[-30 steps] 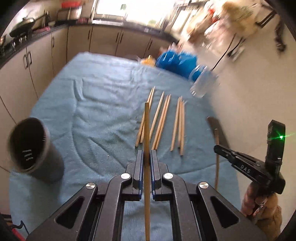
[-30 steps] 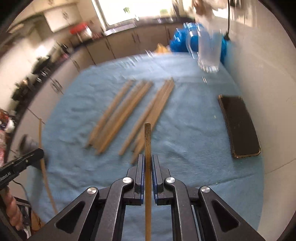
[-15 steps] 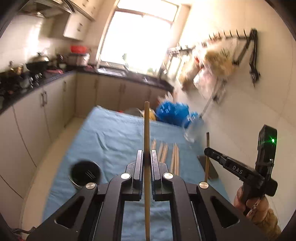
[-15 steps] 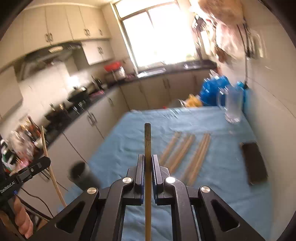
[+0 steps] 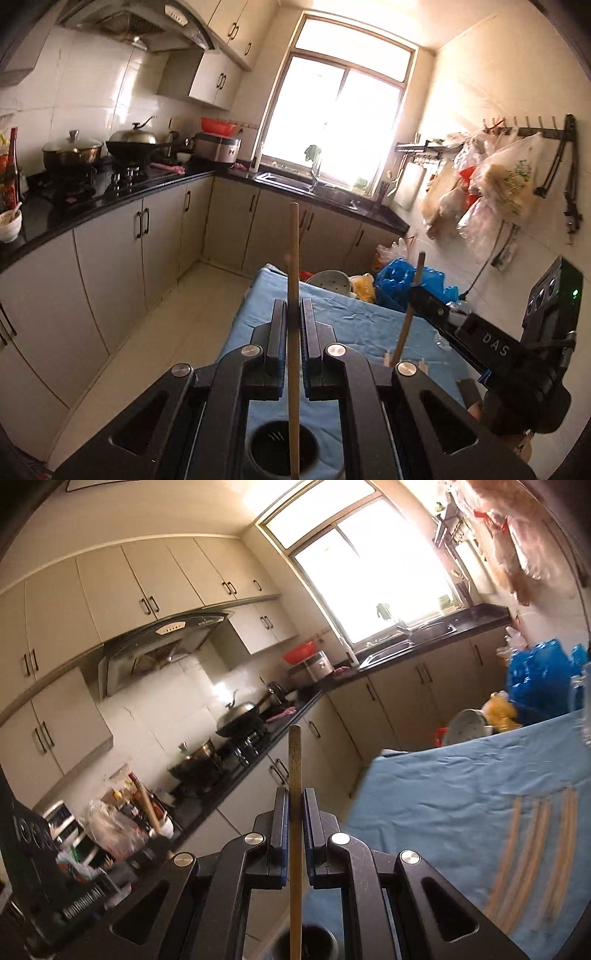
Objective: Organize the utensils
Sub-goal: 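Lower both held chopsticks upright into the black cup and open both grippers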
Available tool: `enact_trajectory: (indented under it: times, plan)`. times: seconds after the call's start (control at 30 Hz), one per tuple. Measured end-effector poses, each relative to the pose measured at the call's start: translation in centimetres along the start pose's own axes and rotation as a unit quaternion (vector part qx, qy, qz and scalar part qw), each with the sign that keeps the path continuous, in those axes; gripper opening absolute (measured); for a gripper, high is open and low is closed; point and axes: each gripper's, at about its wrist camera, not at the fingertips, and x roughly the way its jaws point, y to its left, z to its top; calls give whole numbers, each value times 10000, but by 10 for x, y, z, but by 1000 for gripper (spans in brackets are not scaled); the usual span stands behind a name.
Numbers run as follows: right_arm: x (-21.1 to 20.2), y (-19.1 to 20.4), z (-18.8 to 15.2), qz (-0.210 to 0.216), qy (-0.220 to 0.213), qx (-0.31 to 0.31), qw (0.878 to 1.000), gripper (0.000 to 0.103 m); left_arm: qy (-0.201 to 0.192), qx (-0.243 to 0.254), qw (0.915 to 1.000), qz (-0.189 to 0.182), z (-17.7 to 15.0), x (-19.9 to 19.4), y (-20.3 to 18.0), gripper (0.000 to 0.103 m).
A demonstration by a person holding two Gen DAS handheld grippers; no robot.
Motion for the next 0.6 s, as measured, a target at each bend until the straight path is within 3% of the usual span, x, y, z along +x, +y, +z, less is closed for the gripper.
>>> enact_trajectory:
  times: [0.17,0.27,0.53,0.6]
  plan:
    - [41,5,-14,-287,34,-230,9993,8,490,-93,9987,-44,-17,51,14,6]
    - [60,6,-35,-516,290,-634,9962,8,829,-157,9964,-76,-36,72,19,6]
    - [76,-17,-71,-719,966,-701,9903,11,1169,-219,9929,3,-58,88,22,6]
    - [74,-23,-71,-718,1016,-582,9905,28,1172,-236,9928,73,-60,83,22,6]
